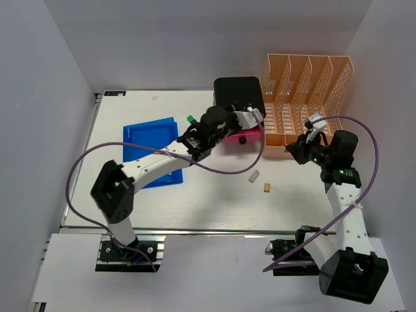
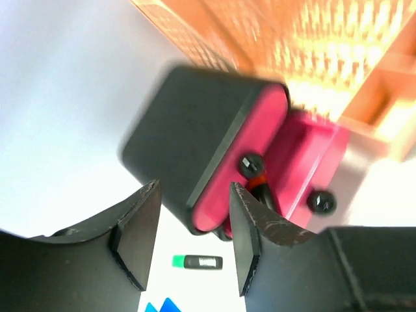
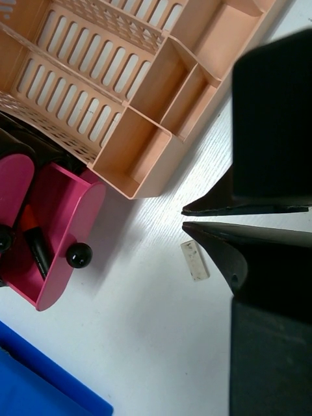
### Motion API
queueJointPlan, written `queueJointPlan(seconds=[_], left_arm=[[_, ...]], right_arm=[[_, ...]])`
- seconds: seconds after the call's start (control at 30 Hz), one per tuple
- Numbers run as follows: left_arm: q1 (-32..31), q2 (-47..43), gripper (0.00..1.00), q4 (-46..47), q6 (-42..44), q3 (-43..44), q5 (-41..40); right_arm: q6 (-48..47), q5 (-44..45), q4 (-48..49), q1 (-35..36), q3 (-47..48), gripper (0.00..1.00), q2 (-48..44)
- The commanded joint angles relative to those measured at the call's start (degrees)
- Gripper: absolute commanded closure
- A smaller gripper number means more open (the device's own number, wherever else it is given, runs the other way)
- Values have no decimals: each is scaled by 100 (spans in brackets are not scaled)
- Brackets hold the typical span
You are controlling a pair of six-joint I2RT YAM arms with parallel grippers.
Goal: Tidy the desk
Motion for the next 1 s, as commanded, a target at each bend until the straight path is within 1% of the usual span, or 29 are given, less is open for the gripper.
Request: queueJointPlan(seconds=[0.0, 0.07, 0.1, 0.13, 0.17, 0.2, 0.23, 0.27, 0.3, 0.33, 0.37, 0.4, 0.43, 0.47, 0.5, 0.53, 0.57, 0.6, 0.63, 0.67, 0.7, 0.73, 0.77, 0.8, 0.83, 0.87, 0.9, 0.93, 0.97], left_arm=[[45, -876, 44, 389, -628, -360, 287], [45, -1192, 47, 354, -812, -581, 120], [45, -1306, 53, 180, -926, -790, -20], [45, -1603, 57, 65, -1371, -914, -117], [45, -1798, 62, -49, -1619, -1046, -249], [45, -1991, 65, -320, -1926, -1187, -537], [45, -2419, 66, -497, -2538, -1493, -679], [98, -2632, 67, -986, -2849, -1652, -768], [159, -2843, 66, -1226, -3139, -1793, -951], [160, -3063, 66, -1480, -3734, -2064, -1005], [229, -3474, 65, -1848, -4062, -2232, -1075], [299, -3696, 59, -1965, -4439, -2417, -1163], [300, -3942, 41, -2027, -4600, -2819, -1199], [361, -4423, 33, -2132, -4740, -3023, -1234], [362, -4654, 28, -2203, -4881, -3173, -1313], [414, -4891, 24, -2273, -5100, -3322, -1461], [414, -5128, 20, -2413, -5172, -3550, -1532], [414, -5609, 19, -2458, -5242, -3683, -1585], [414, -5858, 17, -2467, -5243, -3789, -1708], [414, -6321, 16, -2589, -5269, -3946, -1770], [414, -6535, 16, -2625, -5261, -4017, -1858], [414, -6772, 15, -2660, -5243, -4096, -1919], [414, -6974, 15, -2730, -5225, -4245, -1929], [414, -7359, 15, -2740, -5130, -4342, -1920], [414, -7537, 15, -2766, -5068, -4422, -1842], [414, -7696, 14, -2792, -5015, -4570, -1858], [414, -7941, 15, -2792, -5006, -4624, -1893], [362, -8048, 14, -2732, -5006, -4651, -1867], [362, -8101, 14, -2687, -4953, -4668, -1841]], right_arm=[[-73, -243, 170, -41, -72, 86, 97], [-125, -304, 153, -41, -90, 85, 115], [-195, -496, 127, -32, -99, 85, 141], [-266, -655, 83, -24, -107, 85, 141], [-379, -856, 56, 11, -108, 85, 150], [-668, -1311, -75, 55, -99, 84, 142], [-784, -1524, -102, 90, -107, 76, 141], [-924, -1674, -154, 265, -73, 73, 124], [-1030, -1745, -190, 371, -55, 70, 98], [-1057, -1676, -94, 485, -37, 66, 98], [-1075, -1571, -15, 591, 41, 64, 115], [-1075, -1205, 3, 1062, 155, 62, 237], [-1075, -992, -58, 1232, 304, 60, 386], [-1101, -808, -180, 1573, 514, 59, 562], [-1101, -345, -277, 1968, 1030, 56, 981], [-1040, -105, -461, 2346, 1296, 54, 1220], [-979, 124, -532, 2558, 1586, 54, 1701], [-900, 578, -576, 2900, 2146, 51, 1941], [-847, 853, -699, 3312, 2456, 48, 2222], [-829, 1438, -761, 3508, 2781, 46, 2773], [-803, 1662, -831, 3701, 3489, 41, 3057], [-759, 1934, -954, 4190, 3905, 39, 3373], [-645, 2380, -1181, 4326, 4353, 38, 4063], [-531, 2489, -1331, 4588, 5314, 33, 4409], [-295, 2647, -1498, 4669, 5863, 30, 4796], [-162, 2944, -1830, 4722, 6443, 27, 5626], [-48, 3052, -1955, 4810, 7049, 25, 6009], [-125, 3583, -1757, 4915, 7308, 21, 6308], [-82, 3763, -1224, 5029, 7241, 15, 6468]])
